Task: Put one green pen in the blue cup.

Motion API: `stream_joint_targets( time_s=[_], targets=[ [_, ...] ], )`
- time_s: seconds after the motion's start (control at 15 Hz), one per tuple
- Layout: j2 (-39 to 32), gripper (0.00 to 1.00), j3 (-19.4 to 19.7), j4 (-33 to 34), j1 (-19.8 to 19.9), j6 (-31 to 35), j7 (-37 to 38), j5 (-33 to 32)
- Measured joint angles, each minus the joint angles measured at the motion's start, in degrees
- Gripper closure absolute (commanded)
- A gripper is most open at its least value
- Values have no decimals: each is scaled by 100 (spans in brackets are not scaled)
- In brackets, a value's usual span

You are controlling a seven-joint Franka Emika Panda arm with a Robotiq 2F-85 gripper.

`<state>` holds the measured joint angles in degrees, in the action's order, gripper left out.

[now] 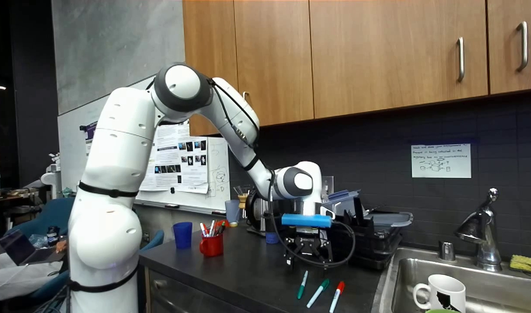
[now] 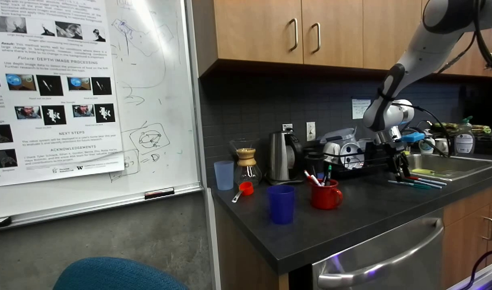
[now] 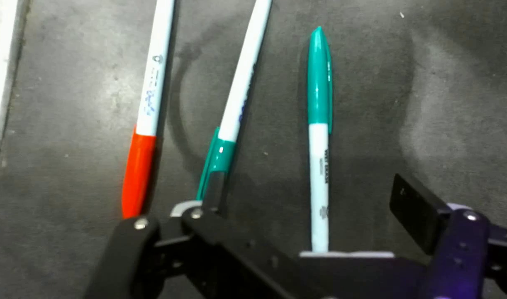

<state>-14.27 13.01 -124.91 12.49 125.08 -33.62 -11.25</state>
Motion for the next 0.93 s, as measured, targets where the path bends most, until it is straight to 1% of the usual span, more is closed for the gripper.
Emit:
stream_joint_targets(
  time_s=[0.2, 0.47, 0.93],
  targets=[
    [-42, 0, -45, -15, 154, 184, -314, 108],
    [-39, 0, -58, -42, 321, 207, -650, 228],
    [73, 0, -46, -224, 418, 412, -738, 252]
  ],
)
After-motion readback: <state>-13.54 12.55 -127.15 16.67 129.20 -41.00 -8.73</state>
